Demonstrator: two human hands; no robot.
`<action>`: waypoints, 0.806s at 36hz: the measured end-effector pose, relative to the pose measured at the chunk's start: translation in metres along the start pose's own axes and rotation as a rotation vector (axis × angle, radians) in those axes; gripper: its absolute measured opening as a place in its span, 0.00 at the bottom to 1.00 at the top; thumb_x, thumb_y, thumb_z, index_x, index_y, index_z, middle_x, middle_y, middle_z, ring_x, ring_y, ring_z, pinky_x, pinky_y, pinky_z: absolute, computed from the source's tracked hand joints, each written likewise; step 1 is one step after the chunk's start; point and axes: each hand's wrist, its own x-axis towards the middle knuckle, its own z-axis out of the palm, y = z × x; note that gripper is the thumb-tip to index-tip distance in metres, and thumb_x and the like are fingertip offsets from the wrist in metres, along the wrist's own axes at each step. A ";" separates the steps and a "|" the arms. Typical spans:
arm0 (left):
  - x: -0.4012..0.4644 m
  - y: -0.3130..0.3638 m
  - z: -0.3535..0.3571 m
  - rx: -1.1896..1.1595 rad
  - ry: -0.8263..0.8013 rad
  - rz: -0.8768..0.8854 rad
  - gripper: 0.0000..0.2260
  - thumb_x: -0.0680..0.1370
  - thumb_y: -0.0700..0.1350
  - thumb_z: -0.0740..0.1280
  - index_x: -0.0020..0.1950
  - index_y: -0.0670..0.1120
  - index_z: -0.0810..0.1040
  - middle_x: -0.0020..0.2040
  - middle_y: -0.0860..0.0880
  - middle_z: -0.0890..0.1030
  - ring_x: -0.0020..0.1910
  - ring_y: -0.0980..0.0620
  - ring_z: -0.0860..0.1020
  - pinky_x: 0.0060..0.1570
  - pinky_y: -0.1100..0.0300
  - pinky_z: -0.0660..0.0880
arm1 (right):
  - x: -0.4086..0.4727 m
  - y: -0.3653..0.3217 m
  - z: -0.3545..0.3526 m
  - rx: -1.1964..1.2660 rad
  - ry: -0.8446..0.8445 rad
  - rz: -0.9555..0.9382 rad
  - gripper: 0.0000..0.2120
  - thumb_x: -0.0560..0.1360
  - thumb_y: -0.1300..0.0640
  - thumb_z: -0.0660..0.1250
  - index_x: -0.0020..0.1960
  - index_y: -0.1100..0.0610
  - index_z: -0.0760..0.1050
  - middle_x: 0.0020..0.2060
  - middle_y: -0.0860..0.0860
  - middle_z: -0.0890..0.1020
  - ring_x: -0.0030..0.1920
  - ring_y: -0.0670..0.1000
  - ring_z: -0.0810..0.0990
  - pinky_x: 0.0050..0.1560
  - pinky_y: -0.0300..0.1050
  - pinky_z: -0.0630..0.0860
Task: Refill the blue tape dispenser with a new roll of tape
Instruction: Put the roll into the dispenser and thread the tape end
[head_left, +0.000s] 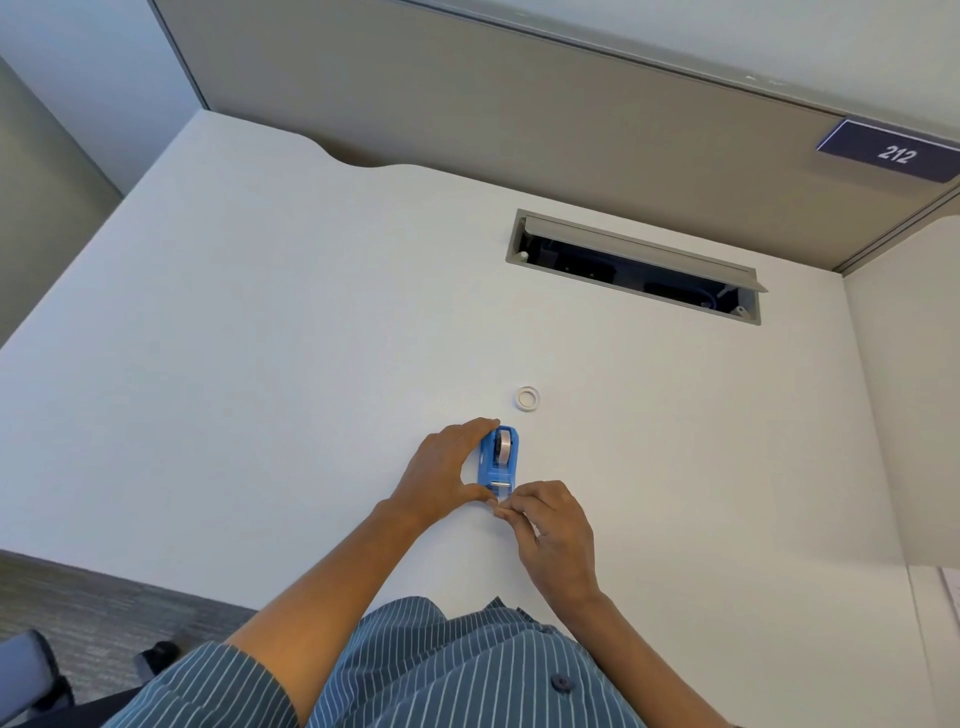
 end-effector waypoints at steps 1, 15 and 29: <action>0.000 0.000 0.000 -0.002 -0.003 0.000 0.45 0.69 0.55 0.84 0.81 0.53 0.67 0.78 0.52 0.75 0.74 0.49 0.74 0.71 0.61 0.61 | -0.001 0.000 0.000 0.005 0.001 0.009 0.07 0.79 0.53 0.77 0.49 0.56 0.89 0.46 0.48 0.87 0.49 0.50 0.83 0.48 0.42 0.80; 0.005 -0.003 -0.009 -0.004 -0.065 0.019 0.45 0.69 0.55 0.84 0.82 0.53 0.66 0.80 0.51 0.72 0.77 0.49 0.72 0.74 0.59 0.61 | -0.005 0.006 0.008 -0.042 -0.034 0.029 0.05 0.73 0.60 0.83 0.48 0.57 0.90 0.45 0.50 0.87 0.48 0.52 0.84 0.44 0.45 0.82; 0.003 -0.001 -0.012 0.026 -0.058 0.077 0.43 0.74 0.66 0.75 0.83 0.52 0.65 0.82 0.53 0.70 0.78 0.52 0.70 0.76 0.62 0.59 | -0.003 0.020 0.029 -0.111 -0.029 0.103 0.04 0.74 0.57 0.83 0.48 0.50 0.90 0.45 0.44 0.86 0.47 0.48 0.82 0.38 0.44 0.82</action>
